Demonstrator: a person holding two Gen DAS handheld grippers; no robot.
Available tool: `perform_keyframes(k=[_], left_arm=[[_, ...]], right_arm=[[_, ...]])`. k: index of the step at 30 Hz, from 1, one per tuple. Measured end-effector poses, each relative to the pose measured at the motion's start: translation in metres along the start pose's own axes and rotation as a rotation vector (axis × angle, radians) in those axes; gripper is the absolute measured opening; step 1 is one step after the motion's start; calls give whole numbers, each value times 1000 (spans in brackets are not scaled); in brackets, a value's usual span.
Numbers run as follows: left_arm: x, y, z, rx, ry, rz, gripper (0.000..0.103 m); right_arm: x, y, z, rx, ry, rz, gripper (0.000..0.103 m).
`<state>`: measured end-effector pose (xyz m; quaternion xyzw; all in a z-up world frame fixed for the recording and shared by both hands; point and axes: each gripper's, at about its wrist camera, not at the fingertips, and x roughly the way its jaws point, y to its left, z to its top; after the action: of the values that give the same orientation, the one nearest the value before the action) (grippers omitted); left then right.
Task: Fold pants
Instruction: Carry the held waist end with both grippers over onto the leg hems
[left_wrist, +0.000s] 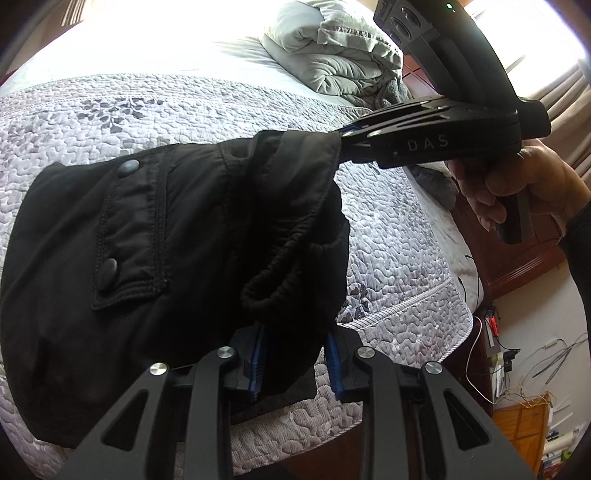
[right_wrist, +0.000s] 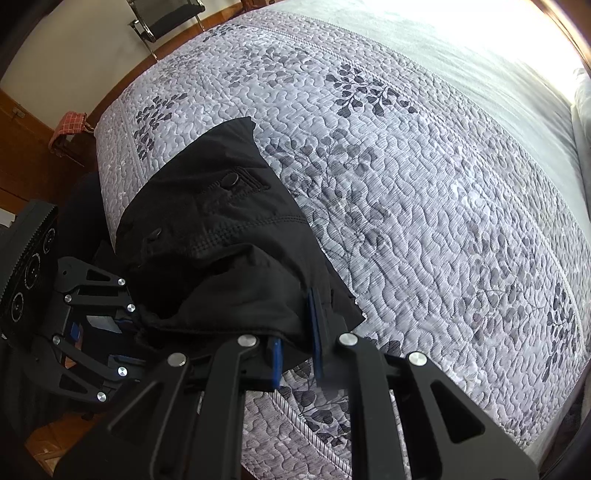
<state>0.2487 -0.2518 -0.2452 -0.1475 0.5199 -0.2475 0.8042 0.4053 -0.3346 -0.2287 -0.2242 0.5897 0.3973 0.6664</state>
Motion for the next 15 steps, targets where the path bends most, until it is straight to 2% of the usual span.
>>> perform_keyframes(k=[15], left_arm=[[34,6,-5,-20,50,12,27]], right_arm=[[30,-18,-13,2,16,20,11]])
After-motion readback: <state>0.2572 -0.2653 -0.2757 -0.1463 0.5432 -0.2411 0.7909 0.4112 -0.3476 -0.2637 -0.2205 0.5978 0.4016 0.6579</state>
